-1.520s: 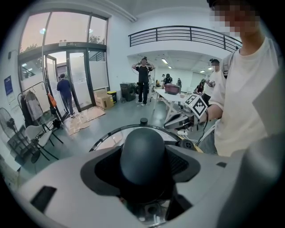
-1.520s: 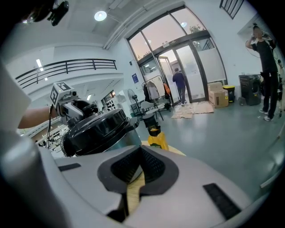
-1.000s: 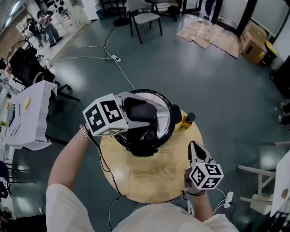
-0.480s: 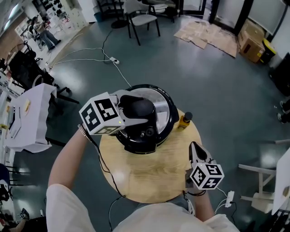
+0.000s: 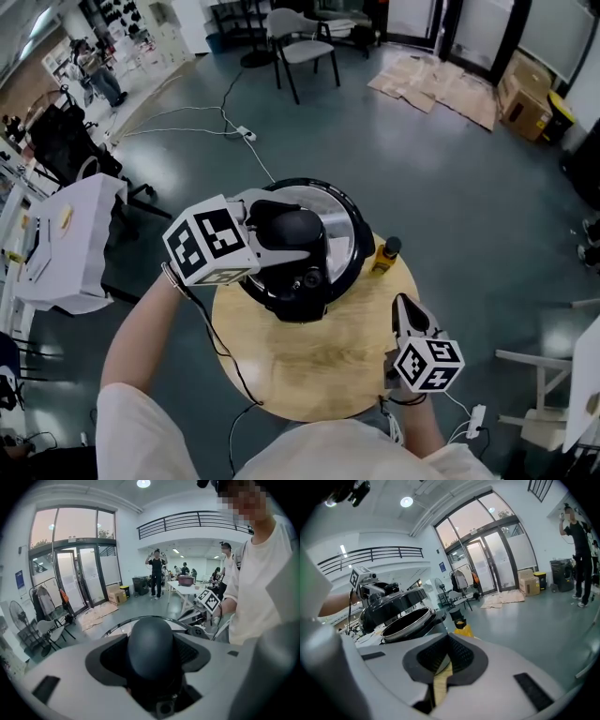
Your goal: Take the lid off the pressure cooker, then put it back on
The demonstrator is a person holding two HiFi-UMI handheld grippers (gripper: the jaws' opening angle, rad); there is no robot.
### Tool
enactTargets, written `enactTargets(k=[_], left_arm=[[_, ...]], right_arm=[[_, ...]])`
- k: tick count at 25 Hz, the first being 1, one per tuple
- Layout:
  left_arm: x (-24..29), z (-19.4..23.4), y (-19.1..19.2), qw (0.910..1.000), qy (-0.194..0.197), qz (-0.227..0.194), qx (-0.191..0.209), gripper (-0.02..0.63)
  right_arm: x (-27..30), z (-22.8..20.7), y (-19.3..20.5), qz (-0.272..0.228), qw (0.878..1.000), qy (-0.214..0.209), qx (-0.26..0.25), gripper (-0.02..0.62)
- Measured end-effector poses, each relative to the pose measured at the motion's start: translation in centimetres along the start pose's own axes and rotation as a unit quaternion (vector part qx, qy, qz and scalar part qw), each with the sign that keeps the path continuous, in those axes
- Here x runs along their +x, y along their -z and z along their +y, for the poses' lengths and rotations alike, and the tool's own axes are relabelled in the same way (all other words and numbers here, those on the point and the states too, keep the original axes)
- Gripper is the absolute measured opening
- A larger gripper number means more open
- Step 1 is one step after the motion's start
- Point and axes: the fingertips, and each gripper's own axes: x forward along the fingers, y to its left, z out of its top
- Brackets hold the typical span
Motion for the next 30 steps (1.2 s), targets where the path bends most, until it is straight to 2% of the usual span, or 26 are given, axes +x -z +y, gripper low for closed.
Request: enactTargets(k=[7,12,20,25,30], left_arm=[[-2.8,-1.7,-0.6,0.9993,-0.033,-0.017,-0.001,0.285],[-5.3,-3.9,-0.3,0.9983,-0.055,-0.012,-0.015,0.285],[-10.9,-9.4,1.4,0.9953,-0.086,-0.023,-0.036,0.285],[-13.9,-12.6,3.0,0.9926,-0.110,-0.016,-0.049,0.285],[-16.2,-15.7,6.1,0.9855,-0.143,-0.016,-0.090,0.285]], right_arm=[[-1.4,0.9,-0.8,-0.015,1.000,-0.006,-0.009,0.002],[-2.8,2.1,-1.1,-0.024,0.999,-0.013,-0.018,0.002],[-4.8,5.6,-0.6,-0.036,0.998,-0.033,-0.033,0.002],[-5.9,8.3,-0.5,-0.039,0.997,-0.052,-0.045,0.002],[-6.3,11.6,0.1,-0.041,0.994,-0.075,-0.062,0.002]])
